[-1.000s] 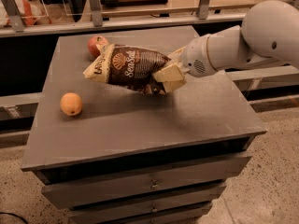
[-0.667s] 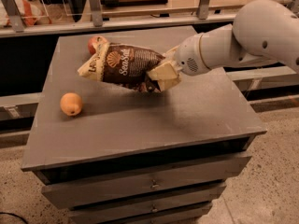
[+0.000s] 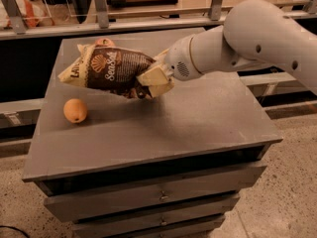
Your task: Move brown chip bag near orange
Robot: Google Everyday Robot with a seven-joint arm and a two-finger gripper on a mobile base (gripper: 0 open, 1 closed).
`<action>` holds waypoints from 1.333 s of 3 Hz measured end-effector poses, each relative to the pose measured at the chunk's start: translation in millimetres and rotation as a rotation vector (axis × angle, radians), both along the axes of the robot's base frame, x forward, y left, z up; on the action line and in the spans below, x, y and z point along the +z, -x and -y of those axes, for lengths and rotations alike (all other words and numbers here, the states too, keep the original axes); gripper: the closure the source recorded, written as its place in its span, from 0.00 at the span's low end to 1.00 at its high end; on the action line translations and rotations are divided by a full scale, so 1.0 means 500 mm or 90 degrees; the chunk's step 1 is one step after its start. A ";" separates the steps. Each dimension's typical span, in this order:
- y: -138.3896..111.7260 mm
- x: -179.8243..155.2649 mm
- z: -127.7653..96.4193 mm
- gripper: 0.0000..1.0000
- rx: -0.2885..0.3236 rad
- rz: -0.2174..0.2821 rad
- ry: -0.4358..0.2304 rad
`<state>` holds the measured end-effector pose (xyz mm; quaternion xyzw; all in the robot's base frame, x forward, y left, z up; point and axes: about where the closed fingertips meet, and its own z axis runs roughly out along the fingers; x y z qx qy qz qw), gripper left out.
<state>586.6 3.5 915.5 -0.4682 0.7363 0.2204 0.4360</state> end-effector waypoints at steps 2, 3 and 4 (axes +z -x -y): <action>-0.006 -0.021 -0.007 0.59 -0.015 -0.003 0.005; -0.007 -0.025 -0.007 0.36 -0.021 -0.001 0.011; -0.008 -0.027 -0.006 0.12 -0.027 -0.001 0.015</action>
Offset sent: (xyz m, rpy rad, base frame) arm 0.0064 0.0000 -0.0189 -0.0134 0.0080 -0.0462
